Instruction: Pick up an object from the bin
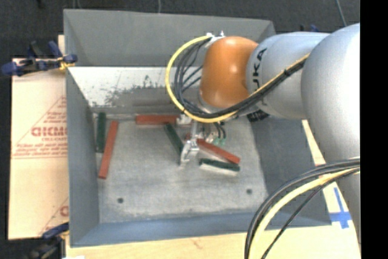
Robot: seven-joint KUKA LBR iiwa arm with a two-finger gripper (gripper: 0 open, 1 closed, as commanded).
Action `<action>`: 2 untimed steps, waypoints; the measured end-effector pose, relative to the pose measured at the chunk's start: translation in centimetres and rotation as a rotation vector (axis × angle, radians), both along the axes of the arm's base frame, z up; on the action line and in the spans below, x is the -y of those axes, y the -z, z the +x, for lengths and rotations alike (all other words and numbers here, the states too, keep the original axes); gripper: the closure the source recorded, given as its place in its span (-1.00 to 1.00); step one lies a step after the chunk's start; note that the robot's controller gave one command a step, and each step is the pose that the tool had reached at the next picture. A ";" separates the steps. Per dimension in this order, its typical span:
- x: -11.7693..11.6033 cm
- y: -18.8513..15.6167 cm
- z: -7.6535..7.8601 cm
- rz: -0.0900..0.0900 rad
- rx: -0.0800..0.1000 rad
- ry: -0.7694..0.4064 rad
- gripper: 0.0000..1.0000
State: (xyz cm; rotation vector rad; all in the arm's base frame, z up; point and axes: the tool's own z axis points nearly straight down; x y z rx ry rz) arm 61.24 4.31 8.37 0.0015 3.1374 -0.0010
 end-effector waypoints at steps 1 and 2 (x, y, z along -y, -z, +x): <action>-0.4 0.2 -0.7 0.008 0.001 0.446 1.00; -0.4 0.2 -0.7 0.009 0.001 0.447 1.00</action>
Offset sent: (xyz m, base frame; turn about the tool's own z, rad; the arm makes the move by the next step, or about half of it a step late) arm 0.0000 0.0000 0.0000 0.0000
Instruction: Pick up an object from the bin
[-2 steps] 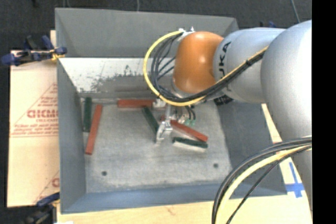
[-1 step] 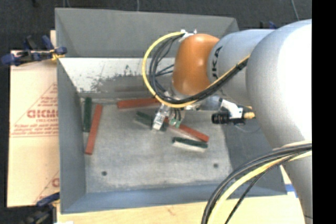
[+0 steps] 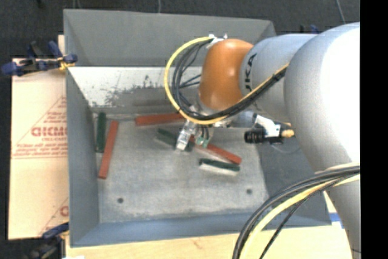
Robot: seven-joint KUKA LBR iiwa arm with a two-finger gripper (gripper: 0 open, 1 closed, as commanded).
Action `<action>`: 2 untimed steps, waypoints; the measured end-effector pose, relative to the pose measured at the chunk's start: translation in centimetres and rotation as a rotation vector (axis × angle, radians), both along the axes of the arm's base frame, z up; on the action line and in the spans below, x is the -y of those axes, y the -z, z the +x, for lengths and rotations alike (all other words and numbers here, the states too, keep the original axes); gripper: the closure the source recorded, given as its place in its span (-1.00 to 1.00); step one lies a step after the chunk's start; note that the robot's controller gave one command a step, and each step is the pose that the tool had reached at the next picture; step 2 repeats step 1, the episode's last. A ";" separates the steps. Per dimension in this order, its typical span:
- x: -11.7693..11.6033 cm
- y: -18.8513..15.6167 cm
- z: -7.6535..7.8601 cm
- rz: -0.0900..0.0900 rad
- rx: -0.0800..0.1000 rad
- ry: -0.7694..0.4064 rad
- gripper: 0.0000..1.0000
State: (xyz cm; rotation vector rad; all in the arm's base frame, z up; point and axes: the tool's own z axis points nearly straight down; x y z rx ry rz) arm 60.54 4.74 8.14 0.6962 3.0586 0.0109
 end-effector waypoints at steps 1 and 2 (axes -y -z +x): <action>-1.3 -12.2 0.7 -0.006 -0.002 -0.001 1.00; -1.3 -12.2 0.7 -0.006 -0.002 -0.001 1.00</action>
Offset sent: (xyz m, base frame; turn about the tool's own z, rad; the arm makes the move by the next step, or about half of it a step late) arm 0.0000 0.0000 0.0000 0.0000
